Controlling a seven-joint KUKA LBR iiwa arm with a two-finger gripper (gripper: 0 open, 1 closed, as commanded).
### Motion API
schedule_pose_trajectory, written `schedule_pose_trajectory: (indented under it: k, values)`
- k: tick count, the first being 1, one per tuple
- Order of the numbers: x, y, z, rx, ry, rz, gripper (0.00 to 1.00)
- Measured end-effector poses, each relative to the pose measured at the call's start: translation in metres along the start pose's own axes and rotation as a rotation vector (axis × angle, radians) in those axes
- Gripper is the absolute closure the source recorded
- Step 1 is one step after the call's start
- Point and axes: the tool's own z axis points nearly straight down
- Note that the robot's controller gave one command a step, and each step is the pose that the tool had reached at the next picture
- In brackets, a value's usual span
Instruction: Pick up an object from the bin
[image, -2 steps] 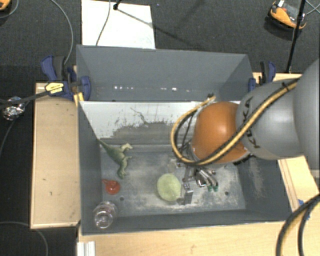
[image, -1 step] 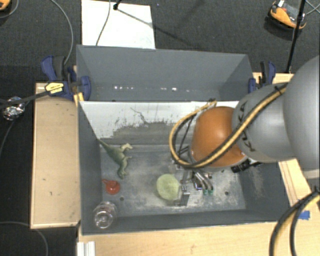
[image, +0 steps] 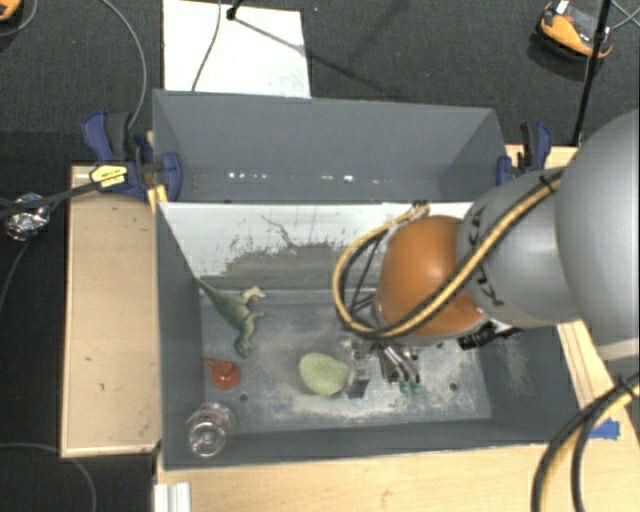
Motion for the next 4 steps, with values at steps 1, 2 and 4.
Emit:
schedule_pose_trajectory:
  k: [1,2,4]
  values:
    - [0.0,0.0,0.0,0.0,0.0,0.0,1.0]
    - [0.008,-0.002,-0.032,0.001,0.011,-0.015,1.0]
    - [0.0,-0.006,-0.155,0.001,0.007,-0.045,1.0]
